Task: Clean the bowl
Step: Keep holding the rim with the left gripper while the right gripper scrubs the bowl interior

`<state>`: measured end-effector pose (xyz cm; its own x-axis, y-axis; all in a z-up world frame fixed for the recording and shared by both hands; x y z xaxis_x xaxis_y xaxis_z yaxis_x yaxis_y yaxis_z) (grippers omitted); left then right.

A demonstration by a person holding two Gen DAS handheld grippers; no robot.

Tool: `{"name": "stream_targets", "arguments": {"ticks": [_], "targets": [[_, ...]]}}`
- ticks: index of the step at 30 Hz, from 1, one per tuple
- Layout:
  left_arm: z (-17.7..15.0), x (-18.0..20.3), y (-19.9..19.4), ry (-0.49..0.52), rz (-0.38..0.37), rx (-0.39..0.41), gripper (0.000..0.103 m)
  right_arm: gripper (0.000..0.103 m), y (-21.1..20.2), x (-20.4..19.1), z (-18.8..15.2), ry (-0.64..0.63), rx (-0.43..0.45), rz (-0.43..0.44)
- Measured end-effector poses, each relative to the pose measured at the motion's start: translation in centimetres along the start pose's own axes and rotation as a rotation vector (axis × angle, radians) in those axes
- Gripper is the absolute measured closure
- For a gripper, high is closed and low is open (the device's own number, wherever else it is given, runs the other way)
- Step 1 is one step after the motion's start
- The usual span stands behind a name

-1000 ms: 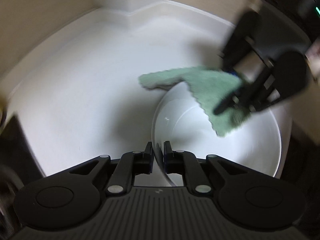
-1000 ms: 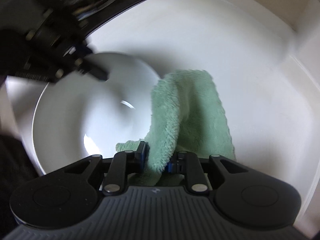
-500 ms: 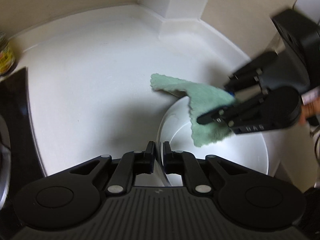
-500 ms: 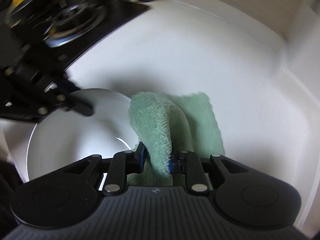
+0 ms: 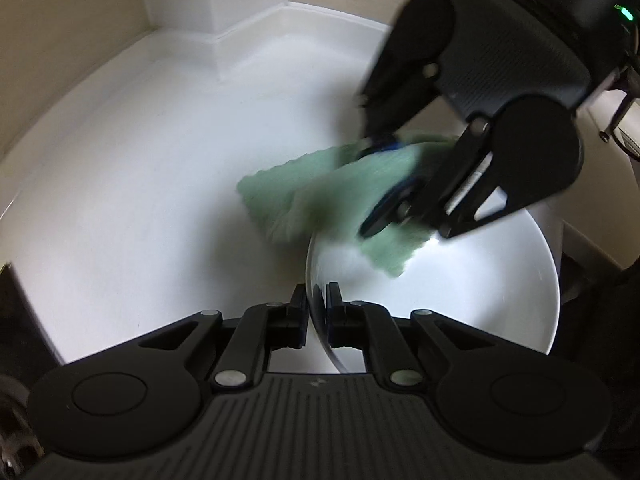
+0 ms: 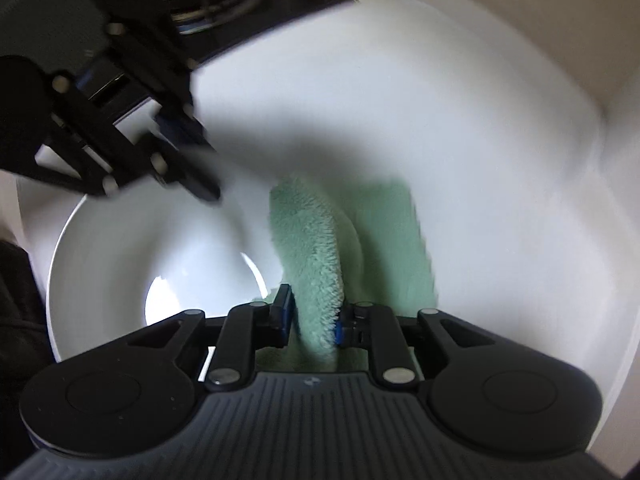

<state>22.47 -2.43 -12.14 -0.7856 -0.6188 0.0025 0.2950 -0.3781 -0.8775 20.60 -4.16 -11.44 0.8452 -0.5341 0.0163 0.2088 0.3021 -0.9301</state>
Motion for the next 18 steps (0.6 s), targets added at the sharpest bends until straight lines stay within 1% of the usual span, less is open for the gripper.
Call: {"name": "stream_targets", "arguments": {"ticks": [1, 3, 4, 6, 9, 10, 12, 14, 15, 16, 18], "targets": [[-0.1, -0.2, -0.1, -0.033, 0.001, 0.007, 0.098, 0.081, 0.1, -0.3, 0.5, -0.034, 0.008, -0.007], [-0.4, -0.4, -0.1, -0.1, 0.007, 0.02, 0.098, 0.082, 0.1, -0.2, 0.8, -0.033, 0.02, -0.004], [-0.9, -0.3, -0.3, -0.148, 0.015, 0.028, 0.098, 0.082, 0.1, -0.1, 0.7, -0.006, 0.029, 0.004], [-1.7, -0.1, -0.7, -0.209, 0.043, 0.042, 0.096, 0.086, -0.3, 0.6, 0.3, 0.08, 0.044, 0.024], [-3.3, 1.0, -1.7, -0.293, 0.114, 0.051, 0.095, 0.091, -1.1, 1.5, -1.4, 0.236, 0.074, 0.045], [-3.5, 1.2, -1.7, -0.296, 0.123, 0.053, 0.095, 0.091, -1.3, 1.7, -1.8, 0.274, 0.082, 0.05], [-3.3, 1.4, -1.5, -0.288, 0.114, 0.054, 0.097, 0.092, -1.5, 1.7, -3.1, 0.339, 0.083, 0.053], [-3.1, 1.2, -1.7, -0.259, 0.093, 0.047, 0.099, 0.092, -1.0, 1.3, -3.2, 0.321, 0.066, 0.054], [-2.8, 0.9, -1.5, -0.233, 0.08, 0.041, 0.099, 0.092, -0.9, 1.1, -3.4, 0.291, 0.051, 0.063], [-2.4, 0.5, -0.9, -0.195, 0.068, 0.033, 0.099, 0.091, -0.9, 1.0, -3.6, 0.26, 0.033, 0.078], [-1.4, 0.1, -0.1, -0.128, 0.07, 0.021, 0.099, 0.09, -1.2, 0.9, -3.9, 0.218, 0.007, 0.092]]}}
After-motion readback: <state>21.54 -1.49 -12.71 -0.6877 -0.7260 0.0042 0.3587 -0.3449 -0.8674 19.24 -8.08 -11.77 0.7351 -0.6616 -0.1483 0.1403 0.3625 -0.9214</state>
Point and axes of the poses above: each gripper's, at about its wrist camera, not at the fingertips, and y roughly the way its jaws point, x to its right, z to its top, the point moved 9 cm from there along y, roughly the way its jaws point, and after that the axes turned 6 degrees about y, right-handed, at the moved point
